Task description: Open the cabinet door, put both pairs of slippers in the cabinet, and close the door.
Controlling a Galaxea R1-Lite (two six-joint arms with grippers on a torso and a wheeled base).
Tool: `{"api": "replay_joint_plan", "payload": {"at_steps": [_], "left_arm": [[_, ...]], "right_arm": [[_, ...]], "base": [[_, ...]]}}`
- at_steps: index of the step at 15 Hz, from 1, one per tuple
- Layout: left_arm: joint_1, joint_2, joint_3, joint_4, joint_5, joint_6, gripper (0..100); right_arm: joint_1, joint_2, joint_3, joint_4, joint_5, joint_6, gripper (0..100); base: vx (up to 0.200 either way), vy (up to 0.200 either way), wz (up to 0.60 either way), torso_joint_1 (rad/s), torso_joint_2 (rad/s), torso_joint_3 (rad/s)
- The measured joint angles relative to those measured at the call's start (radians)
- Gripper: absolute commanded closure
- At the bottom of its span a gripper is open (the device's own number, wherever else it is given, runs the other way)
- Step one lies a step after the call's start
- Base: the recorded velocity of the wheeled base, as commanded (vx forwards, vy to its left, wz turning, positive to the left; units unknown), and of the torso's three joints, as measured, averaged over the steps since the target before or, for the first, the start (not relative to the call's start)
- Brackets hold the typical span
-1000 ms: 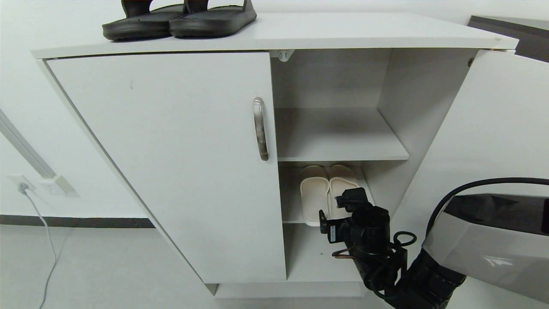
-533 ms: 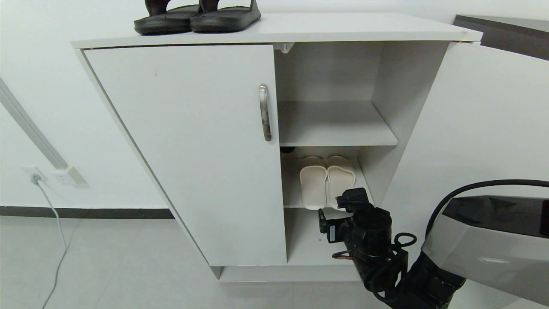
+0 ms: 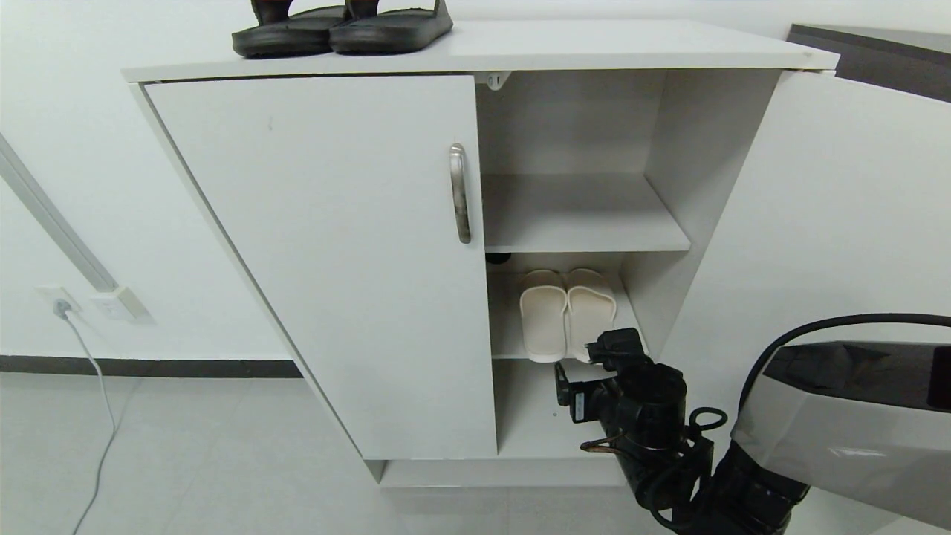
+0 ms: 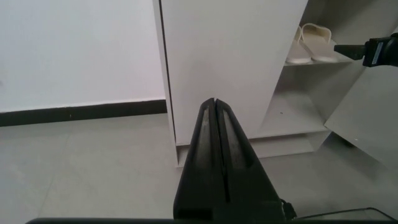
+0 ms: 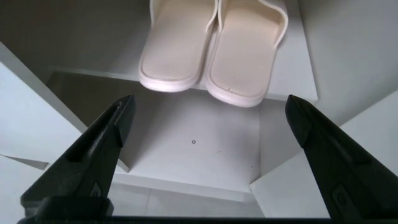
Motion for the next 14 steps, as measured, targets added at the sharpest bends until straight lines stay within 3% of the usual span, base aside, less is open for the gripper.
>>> {"api": "replay_joint_plan", "payload": {"at_steps": [6, 14], "left_arm": [[0.0, 0.0, 0.0, 0.0, 0.0, 0.0, 100], [0.0, 0.0, 0.0, 0.0, 0.0, 0.002, 100]], "right_arm": [[0.003, 0.0, 0.002, -0.006, 0.0, -0.009, 0], [0.004, 0.001, 0.004, -0.01, 0.0, -0.009, 0]], "base": [[0.0, 0.0, 0.0, 0.001, 0.0, 0.013], [0.0, 0.0, 0.0, 0.004, 0.0, 0.183]]}}
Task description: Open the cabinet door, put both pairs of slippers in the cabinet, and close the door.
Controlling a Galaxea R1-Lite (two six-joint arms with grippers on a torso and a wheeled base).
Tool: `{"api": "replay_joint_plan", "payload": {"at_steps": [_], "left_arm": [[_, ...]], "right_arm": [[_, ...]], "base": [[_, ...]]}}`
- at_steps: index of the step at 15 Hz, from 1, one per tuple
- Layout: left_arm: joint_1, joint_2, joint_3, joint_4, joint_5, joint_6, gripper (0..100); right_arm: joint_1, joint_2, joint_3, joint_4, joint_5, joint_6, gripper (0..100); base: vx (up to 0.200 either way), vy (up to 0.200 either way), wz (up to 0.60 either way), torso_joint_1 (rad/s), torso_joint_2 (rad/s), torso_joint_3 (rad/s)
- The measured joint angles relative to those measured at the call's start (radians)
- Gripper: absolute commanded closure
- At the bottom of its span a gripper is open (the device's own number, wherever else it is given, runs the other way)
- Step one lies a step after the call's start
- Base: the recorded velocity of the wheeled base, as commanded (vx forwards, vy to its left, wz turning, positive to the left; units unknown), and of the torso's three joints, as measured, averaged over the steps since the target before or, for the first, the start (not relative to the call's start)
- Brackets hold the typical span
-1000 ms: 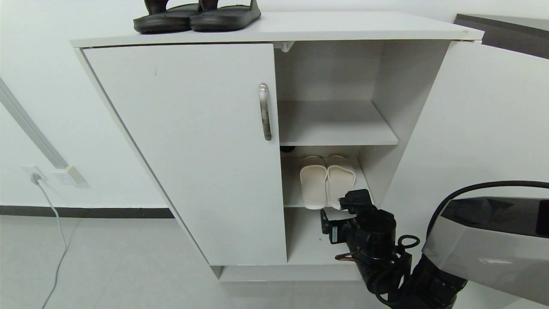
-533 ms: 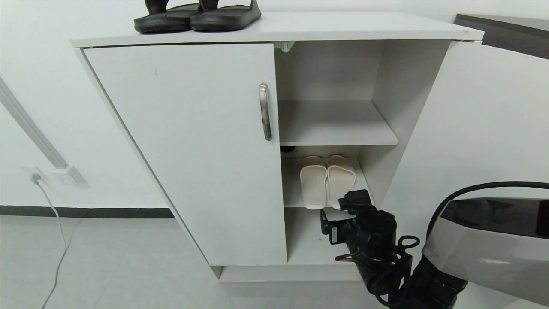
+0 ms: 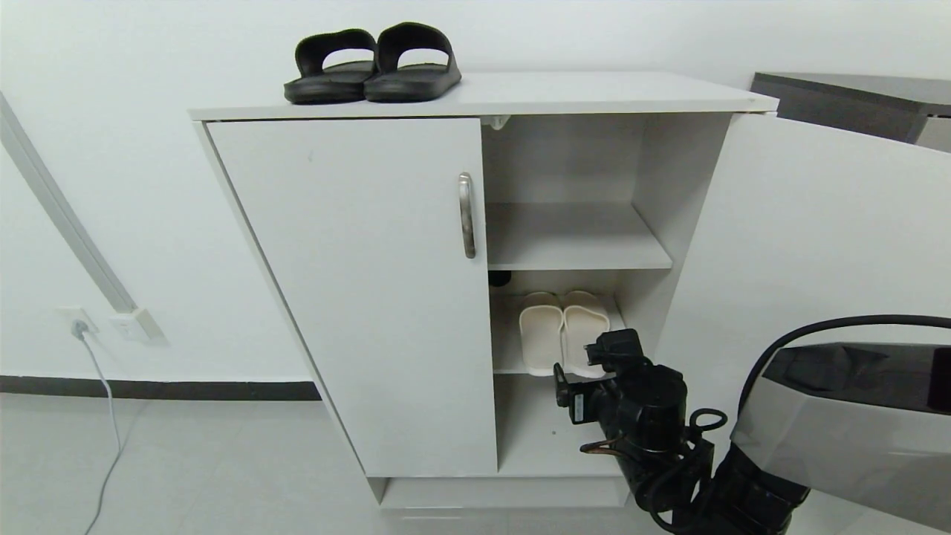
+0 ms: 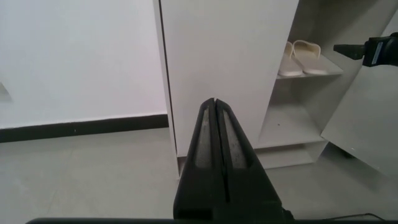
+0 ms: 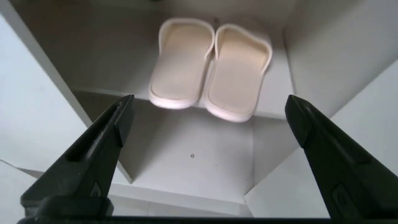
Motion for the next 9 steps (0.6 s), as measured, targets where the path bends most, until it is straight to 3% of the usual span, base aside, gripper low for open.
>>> {"api": "replay_joint_plan", "payload": {"at_steps": [3, 9], "left_arm": [[0.0, 0.0, 0.0, 0.0, 0.0, 0.003, 100], [0.0, 0.0, 0.001, 0.0, 0.0, 0.0, 100]], "right_arm": [[0.0, -0.015, 0.027, -0.058, 0.007, -0.04, 0], [0.014, -0.056, 0.075, -0.067, 0.017, -0.068, 0]], "base": [[0.0, 0.0, 0.0, 0.001, 0.0, 0.149], [0.0, 0.0, 0.0, 0.0, 0.0, 0.0]]}}
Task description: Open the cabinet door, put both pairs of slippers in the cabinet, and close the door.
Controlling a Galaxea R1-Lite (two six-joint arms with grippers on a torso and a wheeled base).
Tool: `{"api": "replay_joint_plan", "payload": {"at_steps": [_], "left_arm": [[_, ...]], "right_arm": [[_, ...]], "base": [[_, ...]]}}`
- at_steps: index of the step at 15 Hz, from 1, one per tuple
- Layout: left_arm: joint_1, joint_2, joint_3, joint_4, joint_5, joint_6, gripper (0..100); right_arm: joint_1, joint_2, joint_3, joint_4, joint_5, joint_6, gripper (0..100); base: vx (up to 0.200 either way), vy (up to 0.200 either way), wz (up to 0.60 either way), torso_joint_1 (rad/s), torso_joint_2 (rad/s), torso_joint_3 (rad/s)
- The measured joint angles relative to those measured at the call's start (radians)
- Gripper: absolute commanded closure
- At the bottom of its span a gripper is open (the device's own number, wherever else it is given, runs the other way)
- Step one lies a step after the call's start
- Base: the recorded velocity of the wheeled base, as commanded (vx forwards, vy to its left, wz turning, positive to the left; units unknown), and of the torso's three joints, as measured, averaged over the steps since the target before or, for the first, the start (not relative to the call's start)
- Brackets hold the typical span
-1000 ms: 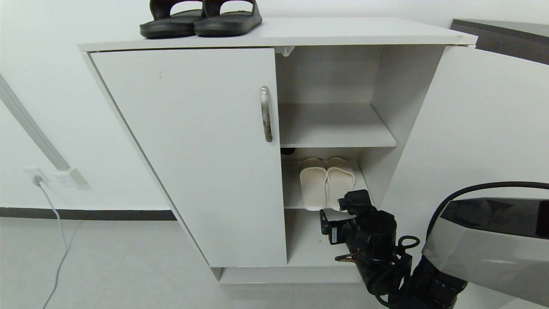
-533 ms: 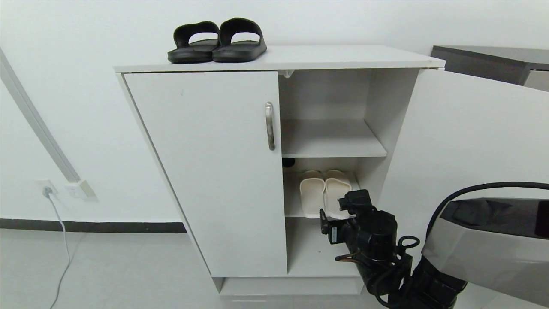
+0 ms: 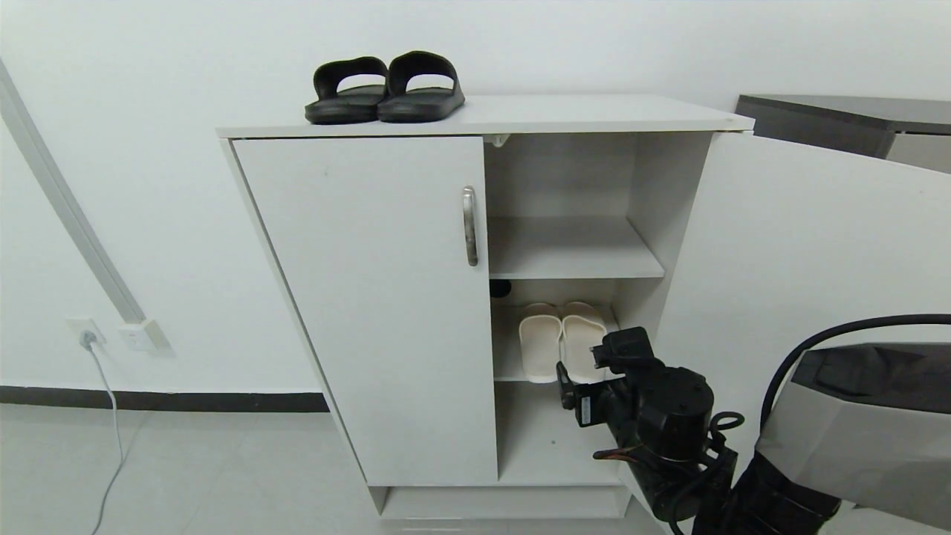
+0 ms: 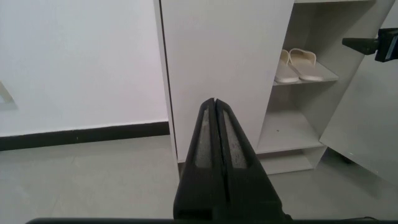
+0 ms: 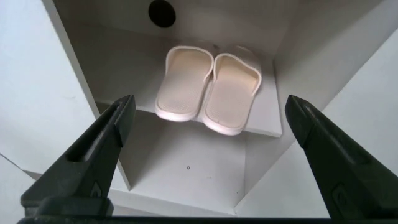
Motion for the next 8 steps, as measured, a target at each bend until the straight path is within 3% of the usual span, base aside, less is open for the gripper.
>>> {"api": "replay_joint_plan", "payload": {"at_steps": [1, 8], "left_arm": [[0.0, 0.0, 0.0, 0.0, 0.0, 0.0, 100], [0.0, 0.0, 0.0, 0.0, 0.0, -0.002, 100]], "right_arm": [[0.003, -0.001, 0.003, -0.001, 0.0, 0.0, 0], [0.033, -0.012, 0.018, -0.004, -0.004, 0.001, 0]], "base": [[0.0, 0.0, 0.0, 0.0, 0.0, 0.0], [0.0, 0.2, 0.0, 0.006, 0.0, 0.003]]}}
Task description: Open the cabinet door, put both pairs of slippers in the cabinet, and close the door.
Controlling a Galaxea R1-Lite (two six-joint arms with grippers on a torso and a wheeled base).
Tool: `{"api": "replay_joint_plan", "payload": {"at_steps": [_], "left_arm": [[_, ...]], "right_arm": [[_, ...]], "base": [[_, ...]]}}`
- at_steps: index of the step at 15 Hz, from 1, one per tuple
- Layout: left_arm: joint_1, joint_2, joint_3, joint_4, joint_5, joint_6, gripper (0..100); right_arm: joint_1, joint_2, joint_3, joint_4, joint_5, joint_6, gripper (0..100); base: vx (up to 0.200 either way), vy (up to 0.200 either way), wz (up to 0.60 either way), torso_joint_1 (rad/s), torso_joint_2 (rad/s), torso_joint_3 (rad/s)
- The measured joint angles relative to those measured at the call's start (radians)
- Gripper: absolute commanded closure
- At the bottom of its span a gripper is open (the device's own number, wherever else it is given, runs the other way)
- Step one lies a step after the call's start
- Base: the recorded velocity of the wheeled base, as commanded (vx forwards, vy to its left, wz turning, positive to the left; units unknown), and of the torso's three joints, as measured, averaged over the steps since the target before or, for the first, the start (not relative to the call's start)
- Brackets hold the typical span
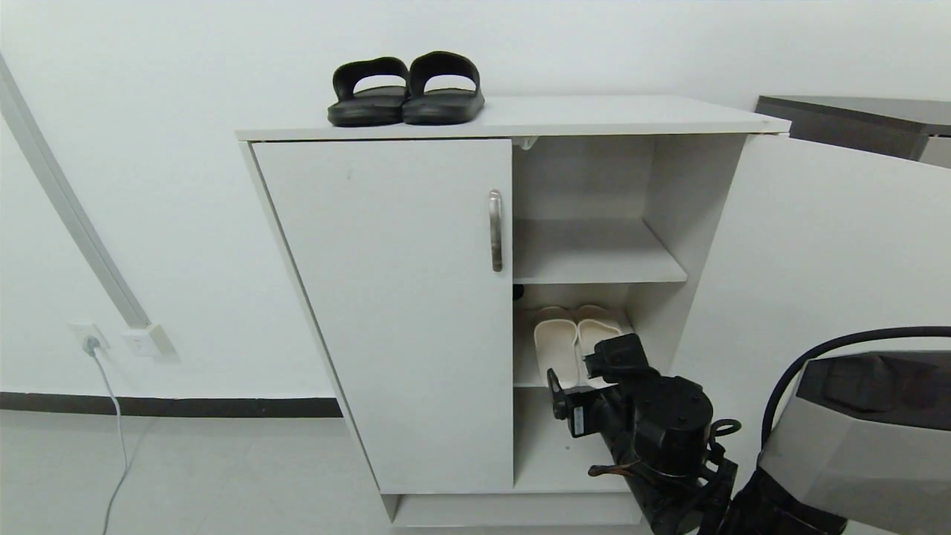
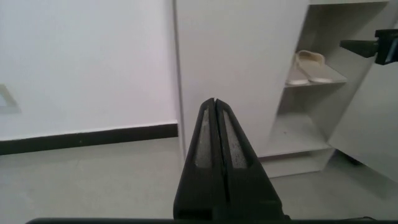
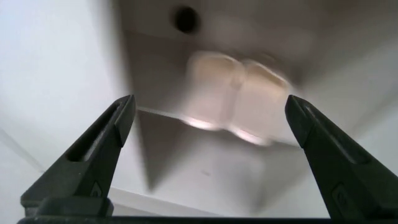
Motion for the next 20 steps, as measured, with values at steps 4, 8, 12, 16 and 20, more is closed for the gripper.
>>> {"api": "replay_joint_plan", "payload": {"at_steps": [4, 8, 12, 16, 20], "left_arm": [[0.0, 0.0, 0.0, 0.0, 0.0, 0.0, 100], [0.0, 0.0, 0.0, 0.0, 0.0, 0.0, 100], [0.0, 0.0, 0.0, 0.0, 0.0, 0.0, 100], [-0.001, 0.0, 0.0, 0.0, 0.002, 0.0, 100], [0.0, 0.0, 0.0, 0.0, 0.001, -0.001, 100]], "right_arm": [[0.028, -0.035, 0.028, 0.013, -0.002, -0.001, 0], [0.032, -0.046, 0.037, 0.014, -0.003, -0.002, 0], [0.032, -0.047, 0.039, 0.013, -0.003, -0.002, 0], [0.031, -0.046, 0.056, 0.007, 0.001, -0.01, 0], [0.03, -0.042, 0.07, 0.005, 0.006, -0.018, 0]], "base": [[0.0, 0.2, 0.0, 0.004, 0.0, 0.001], [0.0, 0.2, 0.0, 0.004, 0.0, 0.004], [0.0, 0.2, 0.0, 0.005, 0.0, 0.002], [0.0, 0.05, 0.0, 0.001, 0.0, 0.002], [0.0, 0.0, 0.0, 0.0, 0.0, 0.0]]}}
